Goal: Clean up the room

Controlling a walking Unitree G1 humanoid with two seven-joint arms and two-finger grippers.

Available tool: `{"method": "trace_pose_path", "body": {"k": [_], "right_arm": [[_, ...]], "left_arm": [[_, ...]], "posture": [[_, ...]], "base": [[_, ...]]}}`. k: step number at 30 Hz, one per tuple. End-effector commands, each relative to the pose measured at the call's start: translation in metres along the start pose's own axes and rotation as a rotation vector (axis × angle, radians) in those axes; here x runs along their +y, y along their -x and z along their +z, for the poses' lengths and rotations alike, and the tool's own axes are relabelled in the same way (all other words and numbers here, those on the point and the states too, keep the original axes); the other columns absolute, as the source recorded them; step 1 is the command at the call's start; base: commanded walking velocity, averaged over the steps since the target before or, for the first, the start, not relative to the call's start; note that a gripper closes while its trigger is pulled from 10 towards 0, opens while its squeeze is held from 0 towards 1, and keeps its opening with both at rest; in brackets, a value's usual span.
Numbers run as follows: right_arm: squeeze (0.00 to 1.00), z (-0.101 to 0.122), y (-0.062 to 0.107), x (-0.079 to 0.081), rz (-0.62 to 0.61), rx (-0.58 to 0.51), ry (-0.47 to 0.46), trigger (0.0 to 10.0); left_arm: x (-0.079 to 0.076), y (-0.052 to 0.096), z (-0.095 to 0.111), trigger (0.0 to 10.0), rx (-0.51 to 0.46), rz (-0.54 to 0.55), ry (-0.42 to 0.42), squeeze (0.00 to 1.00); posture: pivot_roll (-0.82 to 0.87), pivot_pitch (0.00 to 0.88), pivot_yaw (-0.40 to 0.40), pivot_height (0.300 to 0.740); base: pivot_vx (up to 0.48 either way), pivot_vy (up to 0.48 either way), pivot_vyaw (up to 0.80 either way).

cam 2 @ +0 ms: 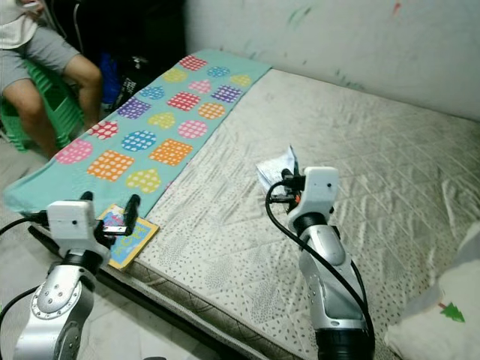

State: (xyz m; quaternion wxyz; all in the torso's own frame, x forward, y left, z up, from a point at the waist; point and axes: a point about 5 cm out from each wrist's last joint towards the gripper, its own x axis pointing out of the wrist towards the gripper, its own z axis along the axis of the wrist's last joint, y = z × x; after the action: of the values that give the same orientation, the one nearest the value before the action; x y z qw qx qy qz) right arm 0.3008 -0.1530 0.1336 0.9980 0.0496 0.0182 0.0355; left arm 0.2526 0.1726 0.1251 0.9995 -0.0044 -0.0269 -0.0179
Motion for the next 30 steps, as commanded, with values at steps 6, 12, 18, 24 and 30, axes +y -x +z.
{"method": "trace_pose_path", "body": {"k": [6, 12, 18, 24, 30], "right_arm": [[0.00, -0.009, 0.003, -0.002, -0.019, 0.077, 0.091, 10.0], [0.00, -0.001, 0.002, 0.009, 0.030, 0.005, 0.189, 10.0], [0.00, -0.005, 0.006, 0.005, 0.020, 0.055, 0.090, 10.0], [0.00, -0.007, 0.004, 0.004, 0.025, 0.078, 0.044, 10.0], [0.00, -0.008, 0.006, 0.009, 0.054, 0.077, 0.040, 10.0]], "left_arm": [[0.000, 0.000, -0.002, 10.0, 0.009, 0.023, 0.031, 0.00], [-0.005, -0.001, -0.004, 10.0, 0.016, 0.012, 0.040, 0.00], [-0.006, -0.003, -0.002, 10.0, 0.010, 0.007, 0.053, 0.00], [-0.006, -0.003, -0.003, 10.0, 0.019, -0.003, 0.083, 0.00], [-0.008, -0.003, -0.003, 10.0, 0.018, -0.011, 0.082, 0.00]], "posture": [[0.01, 0.016, -0.038, 0.740], [0.00, 0.010, -0.042, 0.740], [0.00, 0.015, -0.042, 0.740], [0.00, 0.019, -0.040, 0.740], [0.01, 0.018, -0.040, 0.740]], "base": [[0.000, 0.000, 0.00], [0.000, 0.000, 0.00], [0.000, 0.000, 0.00], [0.000, 0.000, -0.35], [0.000, 0.140, -0.67]]}}
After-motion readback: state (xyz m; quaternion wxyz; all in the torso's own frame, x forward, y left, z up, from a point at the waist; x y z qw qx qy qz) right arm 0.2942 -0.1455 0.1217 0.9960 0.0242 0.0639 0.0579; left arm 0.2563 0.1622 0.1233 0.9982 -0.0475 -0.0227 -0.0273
